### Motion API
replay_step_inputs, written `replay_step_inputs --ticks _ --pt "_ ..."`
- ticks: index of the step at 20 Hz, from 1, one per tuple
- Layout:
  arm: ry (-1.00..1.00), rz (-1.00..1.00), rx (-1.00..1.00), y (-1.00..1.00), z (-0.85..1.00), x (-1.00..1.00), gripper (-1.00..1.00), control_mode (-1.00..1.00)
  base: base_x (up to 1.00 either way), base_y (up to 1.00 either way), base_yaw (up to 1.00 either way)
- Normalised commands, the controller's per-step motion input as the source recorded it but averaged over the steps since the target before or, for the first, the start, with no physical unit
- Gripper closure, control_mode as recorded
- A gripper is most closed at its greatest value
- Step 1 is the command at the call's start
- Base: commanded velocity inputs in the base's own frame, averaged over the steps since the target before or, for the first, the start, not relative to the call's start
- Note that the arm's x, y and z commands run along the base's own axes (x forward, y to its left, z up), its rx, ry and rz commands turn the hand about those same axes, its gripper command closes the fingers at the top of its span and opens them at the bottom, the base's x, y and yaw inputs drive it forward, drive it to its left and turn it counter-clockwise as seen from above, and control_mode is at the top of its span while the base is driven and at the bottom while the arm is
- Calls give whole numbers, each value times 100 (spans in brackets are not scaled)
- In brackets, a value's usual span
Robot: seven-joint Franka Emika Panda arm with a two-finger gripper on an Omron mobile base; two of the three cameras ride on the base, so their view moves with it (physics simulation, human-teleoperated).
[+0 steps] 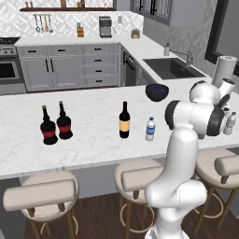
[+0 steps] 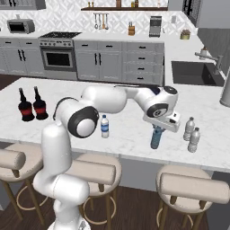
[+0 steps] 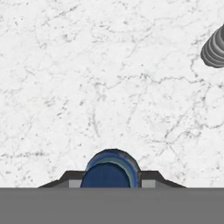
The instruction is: Move the plastic bottles in the middle to the plastics group, and the glass bottles in the middle to the glass group.
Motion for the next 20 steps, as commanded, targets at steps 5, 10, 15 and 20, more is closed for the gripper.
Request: replay_step_inputs --ticks 5,10,15,20 --pt "-1 0 -4 0 -2 38 100 -100 0 0 0" --pt "0 0 -1 -4 0 61 100 -100 0 0 0" --pt "0 0 -2 -9 0 7 100 -100 0 0 0" --pt "0 0 -7 -10 0 -1 100 -100 0 0 0"
